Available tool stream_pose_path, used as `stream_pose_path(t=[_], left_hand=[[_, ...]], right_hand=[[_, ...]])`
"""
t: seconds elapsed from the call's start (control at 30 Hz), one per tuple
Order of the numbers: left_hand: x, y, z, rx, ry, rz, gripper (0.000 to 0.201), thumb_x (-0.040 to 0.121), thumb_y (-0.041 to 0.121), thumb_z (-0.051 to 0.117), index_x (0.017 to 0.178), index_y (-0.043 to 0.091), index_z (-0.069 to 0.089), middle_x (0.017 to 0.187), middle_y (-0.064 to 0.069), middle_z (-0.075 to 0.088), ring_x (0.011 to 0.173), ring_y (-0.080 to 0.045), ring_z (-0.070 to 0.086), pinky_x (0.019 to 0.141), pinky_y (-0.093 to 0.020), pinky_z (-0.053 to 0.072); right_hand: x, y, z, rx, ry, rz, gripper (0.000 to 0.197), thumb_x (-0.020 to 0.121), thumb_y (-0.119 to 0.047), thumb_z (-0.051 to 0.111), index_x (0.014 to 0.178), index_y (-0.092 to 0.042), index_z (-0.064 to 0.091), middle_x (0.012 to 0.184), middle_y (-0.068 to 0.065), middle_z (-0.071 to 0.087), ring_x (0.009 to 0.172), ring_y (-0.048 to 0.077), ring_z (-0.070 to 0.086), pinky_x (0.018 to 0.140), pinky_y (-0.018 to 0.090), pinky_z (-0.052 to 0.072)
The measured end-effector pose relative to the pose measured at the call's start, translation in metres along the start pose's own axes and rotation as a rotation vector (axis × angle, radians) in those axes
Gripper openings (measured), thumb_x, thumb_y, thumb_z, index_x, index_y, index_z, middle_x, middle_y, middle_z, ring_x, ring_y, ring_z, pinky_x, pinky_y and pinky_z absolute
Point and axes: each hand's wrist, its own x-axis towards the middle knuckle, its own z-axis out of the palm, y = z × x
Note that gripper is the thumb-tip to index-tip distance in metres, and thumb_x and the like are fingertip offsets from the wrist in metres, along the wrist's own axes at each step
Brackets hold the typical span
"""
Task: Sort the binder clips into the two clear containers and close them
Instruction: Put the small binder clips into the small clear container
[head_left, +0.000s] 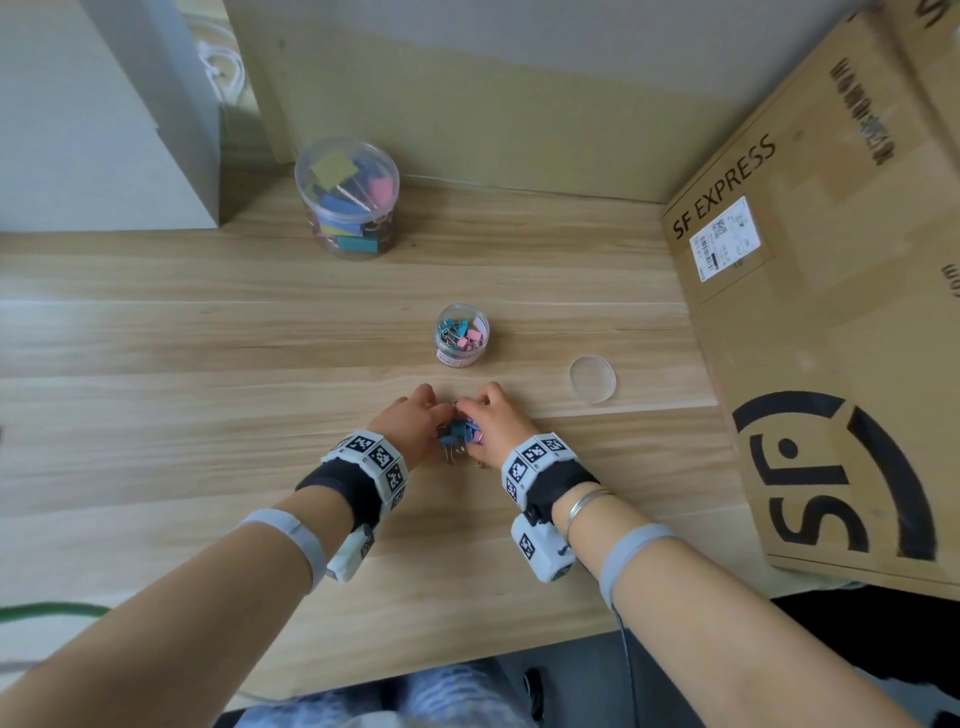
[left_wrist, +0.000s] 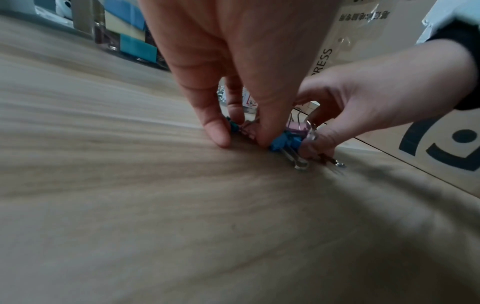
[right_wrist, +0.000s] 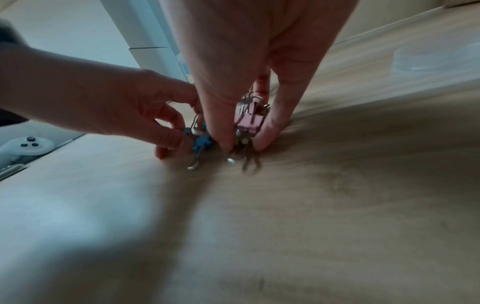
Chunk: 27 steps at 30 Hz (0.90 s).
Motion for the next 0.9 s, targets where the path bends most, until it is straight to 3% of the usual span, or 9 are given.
stream_pose_path(t=[0.1, 0.43, 0.53, 0.7, 0.9], left_hand=[[0.002, 0.002, -0.001, -0.024, 0.015, -0.011, 0.044, 0.088, 0.020, 0.055, 0.131, 0.022, 0.046, 0.132, -0.011, 0.037, 0.108, -0.034, 0.053, 0.095, -0.038, 0.046], [0.001, 0.004, -0.016, -0.094, 0.057, -0.042, 0.043, 0.082, 0.025, 0.065, 0.122, 0.016, 0.054, 0.127, -0.012, 0.042, 0.101, -0.032, 0.059, 0.086, -0.033, 0.047], [-0.001, 0.012, -0.030, -0.125, 0.129, 0.017, 0.031, 0.082, 0.016, 0.062, 0.113, 0.012, 0.058, 0.123, -0.013, 0.045, 0.095, -0.033, 0.060, 0.078, -0.031, 0.047], [0.003, 0.026, -0.063, -0.100, 0.281, 0.099, 0.024, 0.083, 0.010, 0.057, 0.107, 0.008, 0.059, 0.122, -0.014, 0.047, 0.094, -0.032, 0.059, 0.072, -0.031, 0.046], [0.023, 0.033, -0.092, -0.079, 0.367, 0.066, 0.029, 0.085, 0.010, 0.055, 0.114, 0.007, 0.055, 0.122, -0.018, 0.046, 0.099, -0.037, 0.056, 0.081, -0.038, 0.047]], right_hand=[[0.003, -0.002, -0.002, -0.044, -0.006, -0.025, 0.044, 0.079, -0.016, 0.065, 0.119, -0.014, 0.047, 0.125, 0.011, 0.038, 0.096, 0.032, 0.057, 0.078, 0.038, 0.053], [0.007, 0.005, -0.004, 0.110, 0.100, -0.049, 0.037, 0.075, -0.012, 0.065, 0.112, -0.009, 0.059, 0.117, 0.008, 0.050, 0.099, 0.027, 0.057, 0.083, 0.033, 0.050], [0.008, 0.006, -0.006, 0.079, 0.101, -0.043, 0.031, 0.077, -0.013, 0.065, 0.107, -0.009, 0.060, 0.116, 0.008, 0.050, 0.098, 0.028, 0.059, 0.084, 0.037, 0.051], [0.014, 0.003, -0.010, -0.095, 0.040, -0.060, 0.032, 0.081, -0.013, 0.059, 0.112, -0.011, 0.054, 0.126, 0.008, 0.045, 0.100, 0.029, 0.058, 0.084, 0.033, 0.049], [0.016, 0.004, -0.014, -0.142, 0.024, -0.079, 0.028, 0.084, -0.011, 0.056, 0.112, -0.012, 0.052, 0.124, 0.008, 0.050, 0.094, 0.030, 0.059, 0.079, 0.030, 0.045]])
